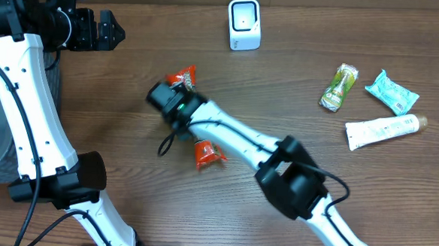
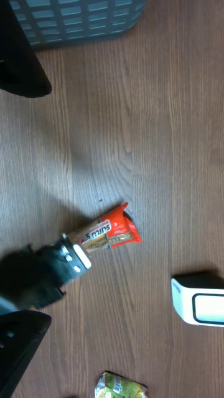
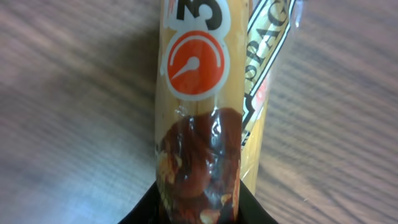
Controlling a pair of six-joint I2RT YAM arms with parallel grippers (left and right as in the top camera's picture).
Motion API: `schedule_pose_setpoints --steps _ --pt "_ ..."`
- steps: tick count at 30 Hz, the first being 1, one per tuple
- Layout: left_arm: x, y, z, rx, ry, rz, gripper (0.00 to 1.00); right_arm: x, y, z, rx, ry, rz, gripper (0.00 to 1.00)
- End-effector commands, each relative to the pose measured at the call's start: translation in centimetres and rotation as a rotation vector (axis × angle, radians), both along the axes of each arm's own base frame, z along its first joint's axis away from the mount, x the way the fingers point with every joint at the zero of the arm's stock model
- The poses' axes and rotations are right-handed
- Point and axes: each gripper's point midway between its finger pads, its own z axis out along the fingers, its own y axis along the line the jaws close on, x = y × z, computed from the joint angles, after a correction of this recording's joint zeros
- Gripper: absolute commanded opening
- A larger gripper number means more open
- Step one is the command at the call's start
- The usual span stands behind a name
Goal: Scan the item barcode
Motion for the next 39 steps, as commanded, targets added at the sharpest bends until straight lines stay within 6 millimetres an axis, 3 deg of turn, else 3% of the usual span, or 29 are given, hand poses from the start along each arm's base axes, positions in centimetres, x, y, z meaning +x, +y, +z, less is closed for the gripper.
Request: schedule_pose_setpoints --steps 1,4,9,14,18,22,29,32,39 --pt "0.3 -0.5 -0.3 -0.012 0.005 -0.016 0.99 -2.8 2.6 6.2 0.393 0.306 0.154 0.06" --pt "0.3 -0.5 -0.3 -0.012 0.005 -0.016 0.99 -3.2 2.1 8.5 0.605 0.494 0.170 0.06" --pt "0.3 -0.5 -0.3 -0.012 0.005 -0.016 1.00 -2.1 -0.3 9.0 0.811 0.670 0.112 0.06" --pt "0.3 -0.5 -0.3 -0.012 0.005 -0.016 1.00 -2.1 -3.1 5.6 0.830 0.764 0.005 0.10" --pt "0.3 -0.5 -0.3 -0.012 0.005 -0.016 1.00 -2.2 -4.7 3.1 0.800 0.783 -0.069 0.20" --pt "0.3 -0.5 -0.3 -0.012 0.005 -0.016 0.99 -0.4 -6.8 1.7 0.733 0.714 -0.125 0.40" --pt "0.3 -0.5 -0.3 -0.012 0.005 -0.016 1.00 2.6 -10.3 -0.2 0.607 0.579 -0.204 0.52" --pt "0.3 -0.5 -0.3 -0.012 0.005 -0.016 0.99 3.5 -10.5 0.6 0.597 0.535 -0.186 0.57" --pt "0.3 -0.5 -0.3 -0.012 0.005 -0.016 1.00 5.5 -10.0 6.3 0.481 0.288 -0.091 0.60"
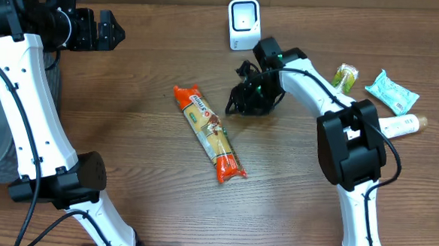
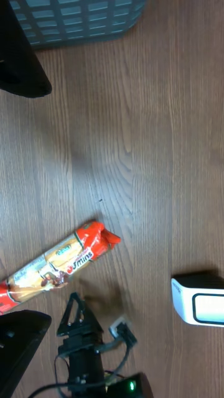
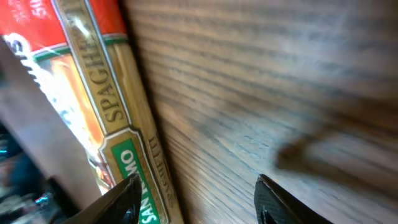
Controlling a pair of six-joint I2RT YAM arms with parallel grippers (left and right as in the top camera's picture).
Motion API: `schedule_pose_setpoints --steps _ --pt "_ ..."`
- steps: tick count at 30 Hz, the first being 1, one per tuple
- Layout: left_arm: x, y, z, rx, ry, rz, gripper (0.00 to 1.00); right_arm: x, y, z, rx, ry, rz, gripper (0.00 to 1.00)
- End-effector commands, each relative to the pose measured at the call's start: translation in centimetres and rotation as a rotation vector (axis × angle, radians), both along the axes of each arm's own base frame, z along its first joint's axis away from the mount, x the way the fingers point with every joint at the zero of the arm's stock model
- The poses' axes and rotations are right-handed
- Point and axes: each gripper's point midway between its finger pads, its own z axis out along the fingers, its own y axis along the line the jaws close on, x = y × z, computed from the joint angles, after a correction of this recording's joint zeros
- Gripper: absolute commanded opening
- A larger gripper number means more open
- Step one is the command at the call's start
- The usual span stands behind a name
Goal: Scan the item barcode
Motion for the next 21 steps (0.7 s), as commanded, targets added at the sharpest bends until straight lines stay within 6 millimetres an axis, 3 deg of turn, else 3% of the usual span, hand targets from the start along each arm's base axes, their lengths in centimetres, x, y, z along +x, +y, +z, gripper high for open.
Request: schedule_pose_setpoints --steps 1,4,9,13,17,21 --pt "0.3 -0.5 -0.3 -0.012 0.005 -0.016 0.99 2.1 0.9 7.1 -0.087 -0.292 0.050 0.61" --pt "0.3 -0.5 -0.3 -0.012 0.005 -0.016 0.99 1.3 2.4 8.2 -0.171 -0.401 0.111 0.63" --pt "0.3 -0.5 -0.3 -0.012 0.005 -0.016 1.00 -1.7 6.9 7.1 -0.300 -0.525 0.227 0.67" --pt "0.3 -0.5 -0.3 -0.012 0.005 -0.016 1.00 -2.2 9.0 5.9 -0.495 -0.714 0.264 0.77" --pt "0.3 -0.5 -0.3 -0.012 0.005 -0.016 1.00 -2.3 10.0 3.6 -0.607 -0.787 0.293 0.78" --pt "0.3 -0.5 -0.3 -0.012 0.005 -0.016 1.00 -2.0 9.5 0.8 -0.679 -0.787 0.337 0.78"
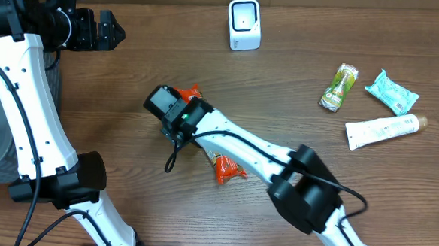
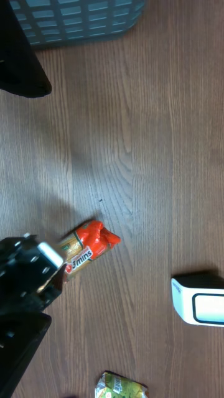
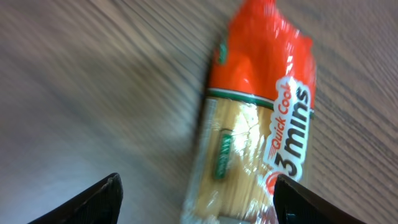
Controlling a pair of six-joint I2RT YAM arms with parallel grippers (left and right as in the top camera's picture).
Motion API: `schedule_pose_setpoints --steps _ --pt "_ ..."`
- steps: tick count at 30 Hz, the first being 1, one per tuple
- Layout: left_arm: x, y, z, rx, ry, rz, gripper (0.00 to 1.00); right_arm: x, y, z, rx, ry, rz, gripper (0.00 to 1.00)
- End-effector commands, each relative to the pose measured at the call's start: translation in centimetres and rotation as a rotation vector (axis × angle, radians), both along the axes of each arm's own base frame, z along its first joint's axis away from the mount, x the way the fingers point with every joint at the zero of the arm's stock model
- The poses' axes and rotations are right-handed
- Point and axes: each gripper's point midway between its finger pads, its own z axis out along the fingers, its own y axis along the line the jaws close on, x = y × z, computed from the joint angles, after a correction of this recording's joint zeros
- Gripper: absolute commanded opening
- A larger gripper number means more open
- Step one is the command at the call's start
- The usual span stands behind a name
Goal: Scan the item barcode
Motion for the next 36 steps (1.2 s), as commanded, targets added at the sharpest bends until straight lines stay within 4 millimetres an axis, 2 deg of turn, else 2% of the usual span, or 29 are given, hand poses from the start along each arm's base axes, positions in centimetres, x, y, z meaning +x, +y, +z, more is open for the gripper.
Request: schedule_pose_setpoints --steps 1,7,10,13,15,17,18,20,24,30,32,36 --pt "0.3 -0.5 -0.3 -0.012 0.005 -0.016 1.00 2.7 -2.7 -2.2 -0.135 -0.076 -0.042 0.78" --pt "0.3 -0.5 -0.3 -0.012 0.005 -0.016 1.00 2.7 -3.1 -4.7 -0.169 -0.054 -0.038 0.78" --pt "0.3 -0.5 -0.3 -0.012 0.005 -0.016 1.00 2.9 -3.4 -5.7 -0.194 -0.045 -0.017 0.74" --pt "0.3 -0.5 -0.3 -0.012 0.005 -0.016 1.00 2.9 -3.9 -6.6 -0.229 -0.041 -0.001 0.61" --pt "0.3 -0.5 -0.3 -0.012 0.005 -0.016 1.00 2.9 -4.0 -6.7 -0.235 -0.040 -0.002 0.44" --pt "0.3 -0.5 -0.3 -0.012 0.005 -0.016 0.99 2.9 -3.9 -6.4 -0.231 -0.043 -0.001 0.21" --pt "0.3 -0.5 -0.3 -0.012 0.005 -0.016 0.99 2.9 -3.8 -6.2 -0.231 -0.042 -0.002 0.10" --pt "0.3 -0.5 -0.3 -0.012 0.005 -0.016 1.00 3.0 -3.6 -5.3 -0.217 -0.045 -0.014 0.04" --pt "0.3 -0.5 -0.3 -0.012 0.006 -0.016 1.00 3.2 -3.2 -2.6 -0.092 0.033 -0.055 0.04" --pt "0.3 -0.5 -0.3 -0.012 0.005 -0.016 1.00 1.7 -1.7 3.2 0.313 0.391 -0.026 0.04" --pt "0.3 -0.5 -0.3 -0.012 0.005 -0.016 1.00 2.5 -2.4 4.8 0.487 0.533 -0.063 0.04" --pt "0.3 -0.4 -0.3 -0.012 0.005 -0.016 1.00 3.8 -4.7 5.1 0.689 0.713 -0.093 0.04"
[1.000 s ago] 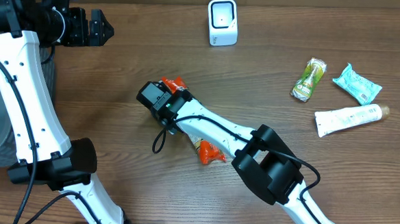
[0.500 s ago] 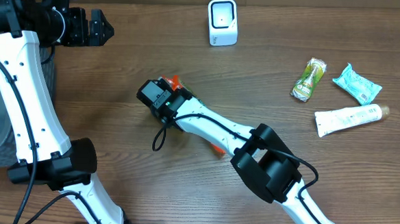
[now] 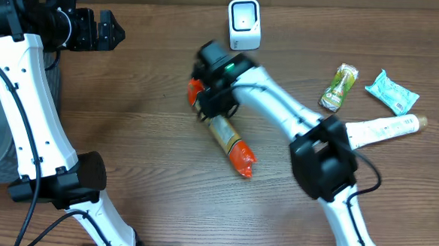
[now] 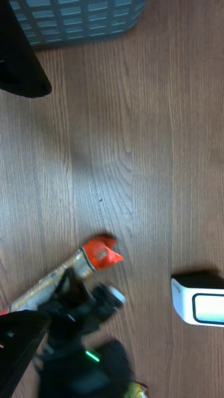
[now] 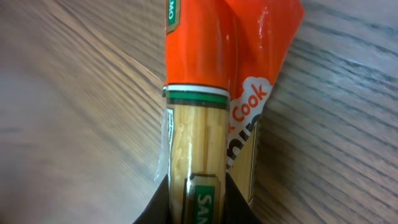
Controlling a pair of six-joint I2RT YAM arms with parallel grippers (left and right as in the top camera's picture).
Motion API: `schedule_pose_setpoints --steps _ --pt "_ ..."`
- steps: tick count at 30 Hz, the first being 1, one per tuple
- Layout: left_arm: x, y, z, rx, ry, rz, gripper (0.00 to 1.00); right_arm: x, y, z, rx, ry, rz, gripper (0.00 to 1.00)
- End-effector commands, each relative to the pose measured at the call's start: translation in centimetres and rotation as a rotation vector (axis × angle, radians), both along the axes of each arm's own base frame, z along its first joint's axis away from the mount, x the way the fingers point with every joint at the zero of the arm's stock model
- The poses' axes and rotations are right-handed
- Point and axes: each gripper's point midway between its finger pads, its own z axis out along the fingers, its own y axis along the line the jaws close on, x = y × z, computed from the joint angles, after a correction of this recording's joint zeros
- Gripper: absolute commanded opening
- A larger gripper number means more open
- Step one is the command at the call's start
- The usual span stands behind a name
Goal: Scan the item barcode
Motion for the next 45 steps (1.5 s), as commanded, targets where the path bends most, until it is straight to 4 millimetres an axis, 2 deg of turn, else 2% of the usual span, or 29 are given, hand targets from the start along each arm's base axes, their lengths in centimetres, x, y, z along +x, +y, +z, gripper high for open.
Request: schedule_pose_setpoints --steps 1,5,6,8,9,12,14,17,23,26,29,34,40,45 --pt "0.3 -0.4 -0.3 -0.012 0.005 -0.016 1.00 -0.1 0.1 4.9 0.361 0.205 -0.023 0.04" --pt "0.3 -0.5 -0.3 -0.012 0.005 -0.016 1.00 0.6 -2.1 2.6 0.404 0.275 -0.096 0.04" --pt "0.3 -0.4 -0.3 -0.012 0.005 -0.016 1.00 0.6 -2.5 1.9 0.400 0.287 -0.115 0.08" --pt "0.3 -0.4 -0.3 -0.012 0.005 -0.016 1.00 0.5 -3.2 0.6 0.385 0.295 -0.135 0.28" --pt "0.3 -0.4 -0.3 -0.012 0.005 -0.016 1.00 0.5 -3.5 0.1 0.371 0.294 -0.142 0.34" --pt "0.3 -0.4 -0.3 -0.012 0.005 -0.015 0.99 0.9 -4.8 -1.5 0.276 0.257 -0.174 0.48" --pt "0.3 -0.4 -0.3 -0.012 0.006 -0.016 1.00 1.8 -5.7 -2.3 0.201 0.203 -0.196 0.51" --pt "0.3 -0.5 -0.3 -0.012 0.005 -0.016 1.00 3.2 -6.6 -2.3 0.137 0.129 -0.217 0.52" --pt "0.3 -0.4 -0.3 -0.012 0.005 -0.016 0.99 6.8 -8.5 0.6 0.014 -0.060 -0.231 0.51" --pt "0.3 -0.5 -0.3 -0.012 0.005 -0.016 1.00 7.1 -7.7 2.2 0.014 -0.122 -0.156 0.50" --pt "0.3 -0.4 -0.3 -0.012 0.005 -0.016 0.99 6.9 -6.7 2.5 0.007 -0.146 -0.133 0.49" --pt "0.3 -0.4 -0.3 -0.012 0.005 -0.016 1.00 7.1 -6.6 1.9 -0.048 -0.162 -0.195 0.49" --pt "0.3 -0.4 -0.3 -0.012 0.005 -0.016 1.00 7.3 -4.1 0.5 -0.009 -0.175 -0.224 0.47" --pt "0.3 -0.4 -0.3 -0.012 0.005 -0.016 1.00 5.2 -1.5 -1.6 -0.015 -0.136 -0.168 0.47"
